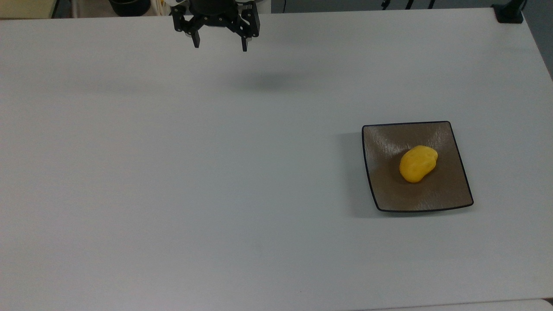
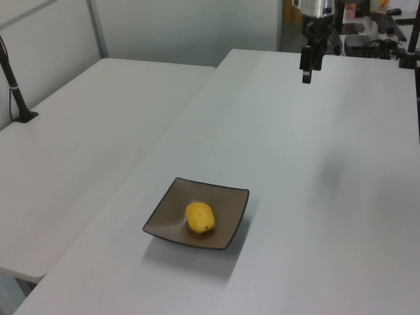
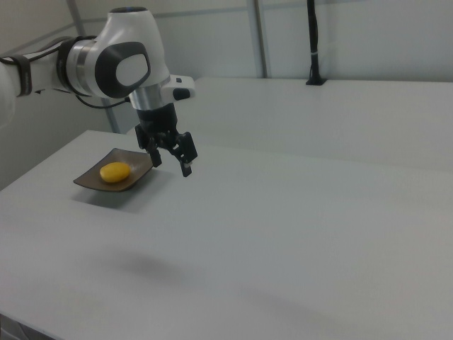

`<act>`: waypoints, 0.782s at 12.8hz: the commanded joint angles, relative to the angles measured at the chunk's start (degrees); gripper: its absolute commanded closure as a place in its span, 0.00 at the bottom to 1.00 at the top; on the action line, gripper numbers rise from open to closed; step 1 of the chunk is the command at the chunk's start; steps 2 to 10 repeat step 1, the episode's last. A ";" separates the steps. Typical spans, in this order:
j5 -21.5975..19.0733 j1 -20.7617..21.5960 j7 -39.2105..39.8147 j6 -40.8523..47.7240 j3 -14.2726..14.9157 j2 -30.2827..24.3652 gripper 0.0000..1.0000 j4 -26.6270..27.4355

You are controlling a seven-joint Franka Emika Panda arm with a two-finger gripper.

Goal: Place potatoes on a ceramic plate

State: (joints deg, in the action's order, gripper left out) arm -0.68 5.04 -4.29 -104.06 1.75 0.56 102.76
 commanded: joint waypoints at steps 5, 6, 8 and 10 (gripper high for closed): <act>-1.25 1.38 0.69 -1.32 1.50 -1.00 0.00 0.69; -1.25 1.38 0.69 -1.32 1.50 -1.00 0.00 0.69; -1.25 1.38 0.69 -1.32 1.50 -1.00 0.00 0.69; -1.25 1.38 0.69 -1.32 1.50 -1.00 0.00 0.69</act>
